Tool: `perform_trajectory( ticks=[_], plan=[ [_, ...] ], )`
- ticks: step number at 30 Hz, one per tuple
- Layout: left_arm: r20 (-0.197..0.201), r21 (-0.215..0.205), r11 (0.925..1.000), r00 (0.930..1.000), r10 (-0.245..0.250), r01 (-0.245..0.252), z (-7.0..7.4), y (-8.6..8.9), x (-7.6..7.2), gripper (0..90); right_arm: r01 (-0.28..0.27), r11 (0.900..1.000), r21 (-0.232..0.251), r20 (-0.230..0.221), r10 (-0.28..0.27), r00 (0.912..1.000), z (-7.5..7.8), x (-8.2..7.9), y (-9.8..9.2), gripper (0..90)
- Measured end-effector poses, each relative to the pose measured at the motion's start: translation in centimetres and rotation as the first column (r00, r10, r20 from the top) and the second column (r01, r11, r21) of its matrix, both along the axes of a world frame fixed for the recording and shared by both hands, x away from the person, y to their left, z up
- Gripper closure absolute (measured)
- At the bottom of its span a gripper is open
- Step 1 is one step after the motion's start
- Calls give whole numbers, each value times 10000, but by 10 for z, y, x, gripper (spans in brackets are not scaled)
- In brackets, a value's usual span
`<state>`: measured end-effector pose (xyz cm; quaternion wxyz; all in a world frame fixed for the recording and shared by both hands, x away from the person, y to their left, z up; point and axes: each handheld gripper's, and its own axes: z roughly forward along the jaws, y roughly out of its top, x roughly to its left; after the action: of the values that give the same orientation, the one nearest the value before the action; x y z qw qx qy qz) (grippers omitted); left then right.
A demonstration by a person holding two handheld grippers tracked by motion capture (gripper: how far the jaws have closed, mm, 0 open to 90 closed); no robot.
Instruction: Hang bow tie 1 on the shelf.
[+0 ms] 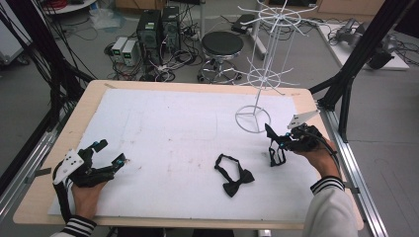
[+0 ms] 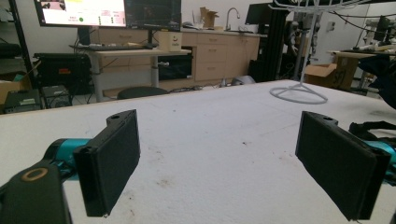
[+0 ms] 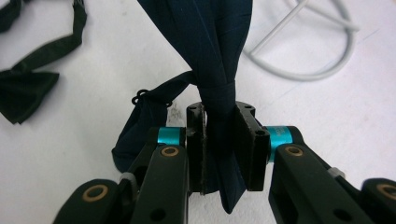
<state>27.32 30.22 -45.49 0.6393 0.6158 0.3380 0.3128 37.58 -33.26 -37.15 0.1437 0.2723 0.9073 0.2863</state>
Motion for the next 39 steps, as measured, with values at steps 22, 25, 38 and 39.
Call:
perform_trajectory(
  ticks=[22, 25, 38, 39],
  plan=[
    [38, 75, 10000, 10000, -15, 15, 0, 0, 0, 143, 863, 9510, 2969, 1339, -1309, 9823, 23, -14, -17, 753],
    [36, 52, 10000, 10000, -6, 5, 0, 0, 0, 143, 984, 9347, 3416, 1447, -1557, 9771, 26, -15, -19, 753],
    [26, 48, 10000, 10000, 4, -4, 0, 0, 0, 143, 1209, 8456, 5199, 1959, -2559, 9466, 42, -24, -30, 752],
    [30, 52, 10000, 10000, 0, 0, 0, 0, 0, 143, 1185, 8403, 5291, 2028, -2607, 9439, 43, -24, -31, 753]
  ],
)
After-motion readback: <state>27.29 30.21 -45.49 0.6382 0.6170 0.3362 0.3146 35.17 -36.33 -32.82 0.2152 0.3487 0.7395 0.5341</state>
